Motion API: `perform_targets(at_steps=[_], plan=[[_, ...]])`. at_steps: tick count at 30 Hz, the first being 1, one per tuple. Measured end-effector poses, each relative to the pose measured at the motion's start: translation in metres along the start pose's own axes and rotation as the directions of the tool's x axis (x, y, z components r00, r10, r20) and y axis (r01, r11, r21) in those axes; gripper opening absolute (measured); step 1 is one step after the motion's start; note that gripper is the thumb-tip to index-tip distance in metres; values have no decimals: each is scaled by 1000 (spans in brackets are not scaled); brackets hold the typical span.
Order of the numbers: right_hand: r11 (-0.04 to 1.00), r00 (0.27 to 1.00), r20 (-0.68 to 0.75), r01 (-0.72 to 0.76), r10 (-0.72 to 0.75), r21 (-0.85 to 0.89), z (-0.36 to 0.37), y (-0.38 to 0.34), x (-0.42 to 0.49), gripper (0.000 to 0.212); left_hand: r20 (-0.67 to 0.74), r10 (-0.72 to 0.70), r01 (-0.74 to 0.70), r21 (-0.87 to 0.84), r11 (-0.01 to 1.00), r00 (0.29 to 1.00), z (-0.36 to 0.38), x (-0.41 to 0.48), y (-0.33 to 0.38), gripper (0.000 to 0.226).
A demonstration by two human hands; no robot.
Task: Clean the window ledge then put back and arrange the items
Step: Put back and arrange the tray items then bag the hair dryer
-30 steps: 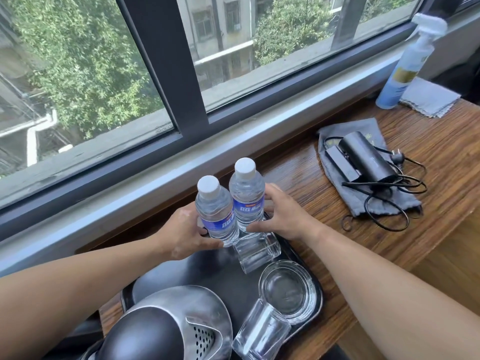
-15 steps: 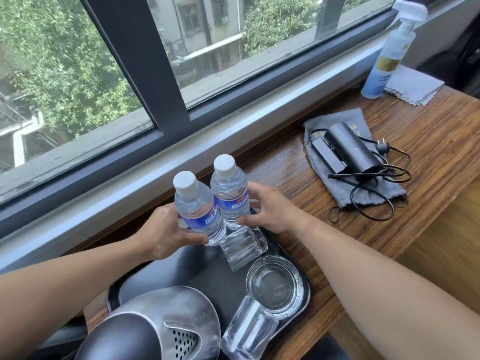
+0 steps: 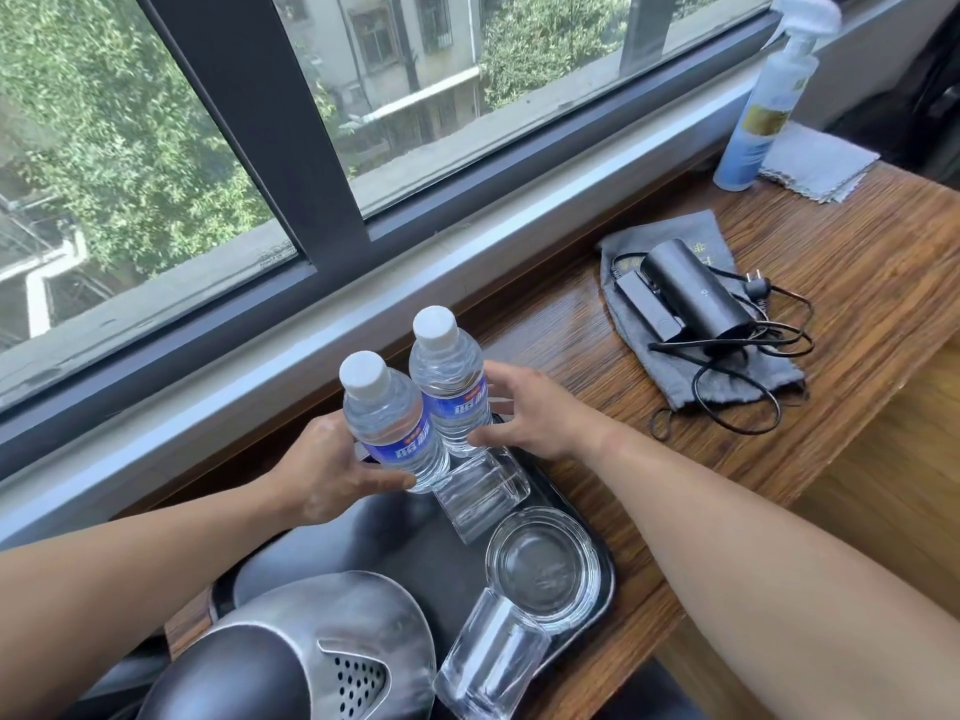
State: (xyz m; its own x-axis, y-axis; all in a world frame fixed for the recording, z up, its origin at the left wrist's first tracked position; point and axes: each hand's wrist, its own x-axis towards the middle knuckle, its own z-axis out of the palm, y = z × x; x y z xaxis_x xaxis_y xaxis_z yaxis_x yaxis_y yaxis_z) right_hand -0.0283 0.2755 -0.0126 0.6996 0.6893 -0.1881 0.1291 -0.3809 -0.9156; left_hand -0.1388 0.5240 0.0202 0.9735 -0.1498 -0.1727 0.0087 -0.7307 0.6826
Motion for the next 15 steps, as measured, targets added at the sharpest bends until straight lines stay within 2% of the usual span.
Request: perform_targets(at_steps=[4,11,15], plan=[[1000,1000,4,3,-3,2,-1,-1,1,65,45,-30,31,-20,999,999,-4,1,-4,42],[1000,1000,-6,-8,7,-31,-1,-4,-1,65,96,-30,40,-108,993,995,-7,1,-3,65],[999,1000,-18,-12,11,-53,0,-6,-1,67,45,-17,20,-72,997,999,-4,1,0,61]])
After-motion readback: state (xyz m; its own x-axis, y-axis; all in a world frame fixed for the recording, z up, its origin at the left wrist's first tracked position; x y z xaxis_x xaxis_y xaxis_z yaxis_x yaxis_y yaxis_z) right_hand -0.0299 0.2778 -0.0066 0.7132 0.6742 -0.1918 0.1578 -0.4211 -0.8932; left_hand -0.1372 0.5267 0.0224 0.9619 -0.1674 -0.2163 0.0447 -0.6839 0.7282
